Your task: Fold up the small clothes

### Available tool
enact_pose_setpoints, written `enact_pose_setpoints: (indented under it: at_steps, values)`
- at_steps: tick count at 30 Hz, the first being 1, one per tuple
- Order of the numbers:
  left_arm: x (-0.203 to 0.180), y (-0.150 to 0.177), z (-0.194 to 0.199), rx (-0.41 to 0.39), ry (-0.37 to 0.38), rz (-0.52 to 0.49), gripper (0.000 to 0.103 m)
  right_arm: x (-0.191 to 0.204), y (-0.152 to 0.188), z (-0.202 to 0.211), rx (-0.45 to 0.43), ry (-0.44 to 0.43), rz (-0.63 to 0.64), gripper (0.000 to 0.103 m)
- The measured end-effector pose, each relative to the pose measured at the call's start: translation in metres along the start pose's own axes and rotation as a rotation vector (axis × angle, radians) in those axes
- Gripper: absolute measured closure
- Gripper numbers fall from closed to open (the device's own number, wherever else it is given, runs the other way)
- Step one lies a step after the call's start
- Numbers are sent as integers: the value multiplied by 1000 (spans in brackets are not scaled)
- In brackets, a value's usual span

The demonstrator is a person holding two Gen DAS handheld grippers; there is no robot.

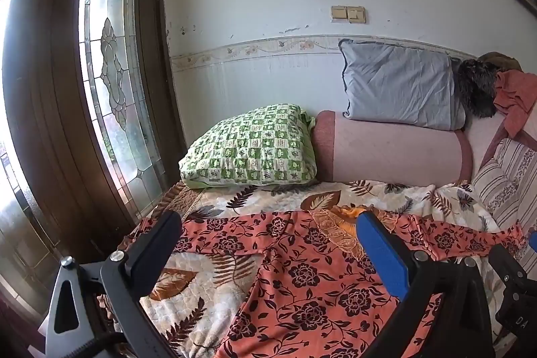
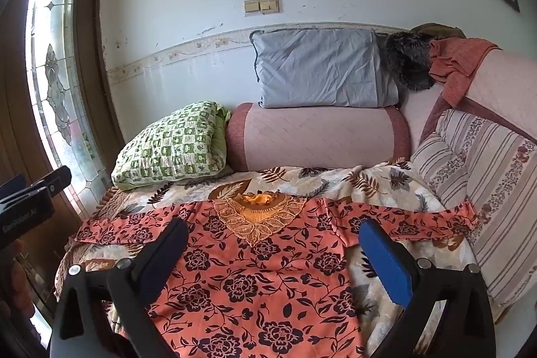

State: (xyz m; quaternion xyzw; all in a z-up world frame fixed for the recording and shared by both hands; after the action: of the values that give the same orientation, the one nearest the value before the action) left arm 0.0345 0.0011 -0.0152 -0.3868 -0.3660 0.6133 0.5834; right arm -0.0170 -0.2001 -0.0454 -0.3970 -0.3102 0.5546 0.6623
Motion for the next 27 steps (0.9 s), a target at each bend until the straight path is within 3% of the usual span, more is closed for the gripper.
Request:
enact_pose_setpoints:
  at_steps: [27]
  values:
    - [-6,9,-15,19,2,-11,0,4,3,-11,35,3,8,0]
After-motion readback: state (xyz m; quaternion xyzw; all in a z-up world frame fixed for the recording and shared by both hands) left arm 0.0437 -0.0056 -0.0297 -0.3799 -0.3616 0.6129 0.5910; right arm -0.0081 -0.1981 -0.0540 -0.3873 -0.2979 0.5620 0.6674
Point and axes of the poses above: each gripper's, at about its wrist camera, not at the fingertips, and z roughly against the way its jaws point, x to its left, y to its underside, the point moved 4 cm from there along -z, roughly the way its jaws point, and after that the axes turned 8 degrees about z, right-handed, at the moved point
